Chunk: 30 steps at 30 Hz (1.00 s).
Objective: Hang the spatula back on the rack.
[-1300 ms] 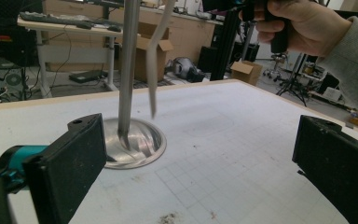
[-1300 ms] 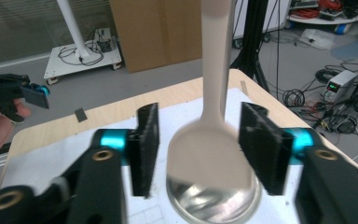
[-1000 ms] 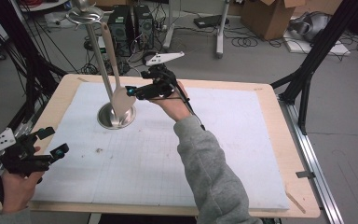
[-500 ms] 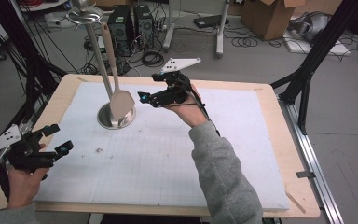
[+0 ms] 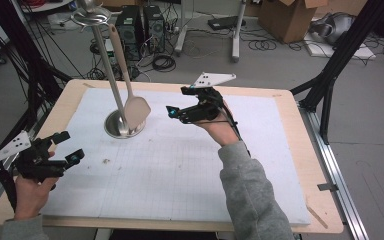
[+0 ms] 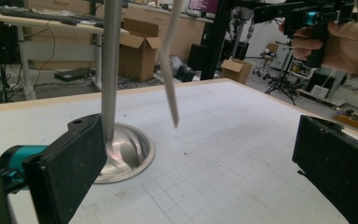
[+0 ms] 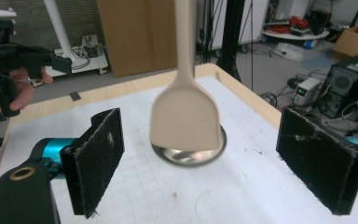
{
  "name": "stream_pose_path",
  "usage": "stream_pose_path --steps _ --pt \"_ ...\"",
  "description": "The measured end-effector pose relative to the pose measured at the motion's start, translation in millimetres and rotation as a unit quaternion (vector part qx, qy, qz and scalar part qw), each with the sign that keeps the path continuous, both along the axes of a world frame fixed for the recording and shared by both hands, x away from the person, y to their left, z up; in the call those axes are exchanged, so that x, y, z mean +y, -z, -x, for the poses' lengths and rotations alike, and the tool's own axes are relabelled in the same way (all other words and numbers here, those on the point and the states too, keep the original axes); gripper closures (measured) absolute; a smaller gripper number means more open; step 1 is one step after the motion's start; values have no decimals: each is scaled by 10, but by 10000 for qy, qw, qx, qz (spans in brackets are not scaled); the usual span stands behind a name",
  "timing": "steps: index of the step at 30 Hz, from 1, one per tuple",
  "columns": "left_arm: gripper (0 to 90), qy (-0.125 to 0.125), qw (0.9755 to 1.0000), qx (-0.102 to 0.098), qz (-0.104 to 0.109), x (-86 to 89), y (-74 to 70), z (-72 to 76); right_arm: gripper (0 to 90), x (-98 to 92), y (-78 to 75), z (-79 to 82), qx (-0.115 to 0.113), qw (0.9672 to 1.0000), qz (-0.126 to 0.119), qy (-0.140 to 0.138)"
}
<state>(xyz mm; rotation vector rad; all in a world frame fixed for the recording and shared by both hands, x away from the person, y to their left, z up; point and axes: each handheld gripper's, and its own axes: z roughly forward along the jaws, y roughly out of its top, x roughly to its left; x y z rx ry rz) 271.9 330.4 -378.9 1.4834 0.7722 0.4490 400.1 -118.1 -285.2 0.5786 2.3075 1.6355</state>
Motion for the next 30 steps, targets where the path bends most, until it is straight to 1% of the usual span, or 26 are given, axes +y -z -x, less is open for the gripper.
stream_pose_path --steps 6,11,16,19,22,26,29,30 --pt "32 48 10000 35 -2 -47 14 -32 142 -244 61 67 -77 9998 -86 176" --pt "32 58 10000 57 10 -68 19 -58 142 -436 101 150 -117 9990 -174 407" --pt "32 66 10000 46 -5 -92 11 -75 142 -599 169 235 -72 9987 -231 451" --pt "32 75 10000 48 -12 -105 9 -86 142 -688 212 282 -4 9986 -251 456" --pt "32 81 10000 46 -17 -113 7 -96 142 -777 257 334 -45 9983 -243 527" --pt "32 85 10000 40 -30 -119 7 -112 142 -901 305 409 -72 9972 -377 646" --pt "32 71 10000 34 -26 -126 3 -116 142 -1000 343 476 -106 9962 -370 781" --pt "32 72 10000 31 -28 -126 2 -118 142 -1032 354 496 -73 9960 -396 794"
